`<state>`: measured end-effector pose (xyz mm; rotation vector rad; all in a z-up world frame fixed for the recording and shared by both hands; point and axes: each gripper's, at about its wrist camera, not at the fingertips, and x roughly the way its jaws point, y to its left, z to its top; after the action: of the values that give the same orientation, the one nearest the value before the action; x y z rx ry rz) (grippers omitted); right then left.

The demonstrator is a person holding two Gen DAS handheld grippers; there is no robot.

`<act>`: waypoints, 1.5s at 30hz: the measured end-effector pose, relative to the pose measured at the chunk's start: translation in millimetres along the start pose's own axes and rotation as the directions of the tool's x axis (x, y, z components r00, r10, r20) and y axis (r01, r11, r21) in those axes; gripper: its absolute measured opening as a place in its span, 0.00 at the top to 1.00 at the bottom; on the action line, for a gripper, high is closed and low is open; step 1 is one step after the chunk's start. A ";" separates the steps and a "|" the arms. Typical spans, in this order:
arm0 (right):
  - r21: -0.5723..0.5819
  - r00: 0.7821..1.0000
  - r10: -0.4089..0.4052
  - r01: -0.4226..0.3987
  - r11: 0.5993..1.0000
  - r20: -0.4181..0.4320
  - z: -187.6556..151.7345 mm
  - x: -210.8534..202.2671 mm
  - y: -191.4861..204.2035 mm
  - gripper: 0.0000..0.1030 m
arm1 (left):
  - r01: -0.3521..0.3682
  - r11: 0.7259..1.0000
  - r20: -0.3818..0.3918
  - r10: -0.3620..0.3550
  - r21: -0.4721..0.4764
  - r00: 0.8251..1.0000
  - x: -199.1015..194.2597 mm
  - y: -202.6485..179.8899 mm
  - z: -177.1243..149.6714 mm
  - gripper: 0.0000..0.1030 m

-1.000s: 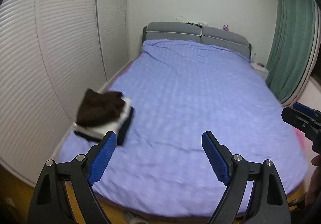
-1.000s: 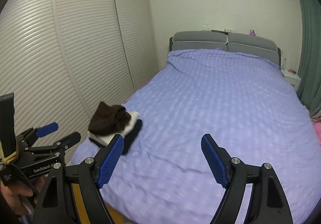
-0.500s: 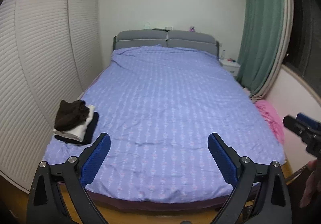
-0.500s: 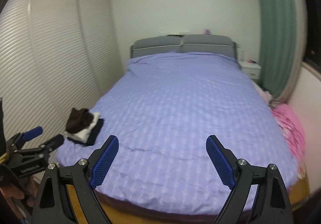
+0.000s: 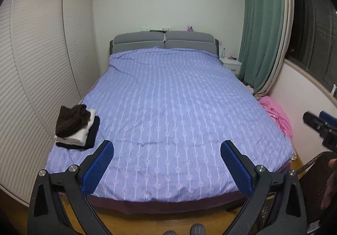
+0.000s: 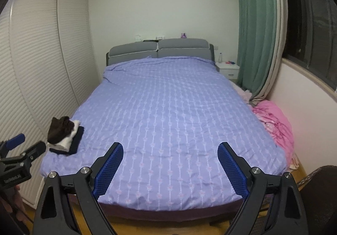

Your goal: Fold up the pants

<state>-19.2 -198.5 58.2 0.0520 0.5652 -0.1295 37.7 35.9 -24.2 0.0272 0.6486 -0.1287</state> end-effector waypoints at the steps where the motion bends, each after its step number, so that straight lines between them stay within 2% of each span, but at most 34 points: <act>1: 0.001 1.000 -0.004 0.004 1.000 0.007 -0.2 -3.1 -0.6 0.11 | -0.002 1.000 -0.003 0.002 -0.003 1.000 -1.0 1.0 -0.6 0.00; 20: 0.000 0.999 0.004 -0.004 1.000 0.048 -5.3 -26.7 12.0 0.11 | -0.013 0.999 -0.002 0.013 -0.045 1.000 -19.5 16.5 -14.9 0.00; 45: 0.004 0.999 0.013 -0.013 1.000 0.044 -3.6 -26.3 7.4 0.11 | -0.006 0.999 0.008 0.006 -0.043 1.000 -24.8 12.1 -14.6 0.00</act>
<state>-42.1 -188.1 69.4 0.0571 0.5207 -0.1191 10.9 51.6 -21.1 -0.0127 0.6425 -0.1088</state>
